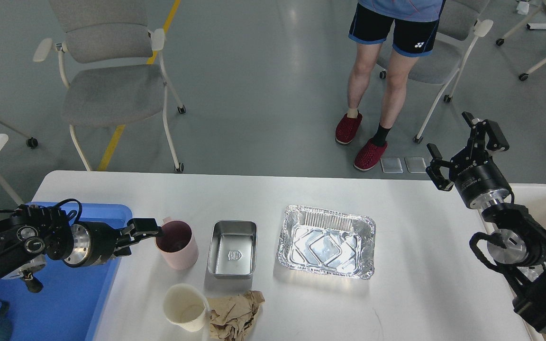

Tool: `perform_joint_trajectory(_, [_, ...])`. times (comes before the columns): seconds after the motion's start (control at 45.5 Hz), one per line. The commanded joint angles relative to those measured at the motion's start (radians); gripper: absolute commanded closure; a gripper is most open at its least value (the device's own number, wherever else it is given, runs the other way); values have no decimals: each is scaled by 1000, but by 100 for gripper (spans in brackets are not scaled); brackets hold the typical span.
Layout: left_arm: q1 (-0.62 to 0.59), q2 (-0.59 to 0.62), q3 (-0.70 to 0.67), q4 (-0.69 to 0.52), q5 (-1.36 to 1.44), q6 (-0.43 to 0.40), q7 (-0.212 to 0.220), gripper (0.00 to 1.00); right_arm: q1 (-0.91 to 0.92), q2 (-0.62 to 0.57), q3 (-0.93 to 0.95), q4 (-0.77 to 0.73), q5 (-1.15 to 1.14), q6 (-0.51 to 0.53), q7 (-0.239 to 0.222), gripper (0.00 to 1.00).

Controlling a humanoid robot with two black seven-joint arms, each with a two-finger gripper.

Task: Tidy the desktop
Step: 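Grasp the pink mug with the left gripper and lift it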

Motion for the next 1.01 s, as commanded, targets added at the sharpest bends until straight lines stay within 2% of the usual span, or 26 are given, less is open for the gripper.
perform_joint_trajectory(0.0, [4,-39,1,49,0,28,-4,20,2,0,0,1,0,0,0,0])
perform_joint_trajectory(0.263, [-6,-154,1,140,1,53,-5,24,1,0,0,2,0,0,0,0])
perform_joint_trajectory(0.307, [-6,-162,1,138,1,53,-5,27,-1,0,0,2,0,0,0,0])
perform_joint_trajectory(0.549, [-11,-171,-1,138,0,44,15,66,-1,0,0,1,0,0,0,0])
perform_joint_trajectory(0.725, [-12,-171,-1,135,-2,24,87,100,-1,0,0,-1,0,0,0,0])
perform_joint_trajectory(0.834, [-14,-171,-1,135,0,22,118,100,-1,0,0,-2,0,0,0,0])
perform_joint_trajectory(0.988, [-22,-171,-2,130,0,21,127,100,-1,0,0,-2,0,0,0,0])
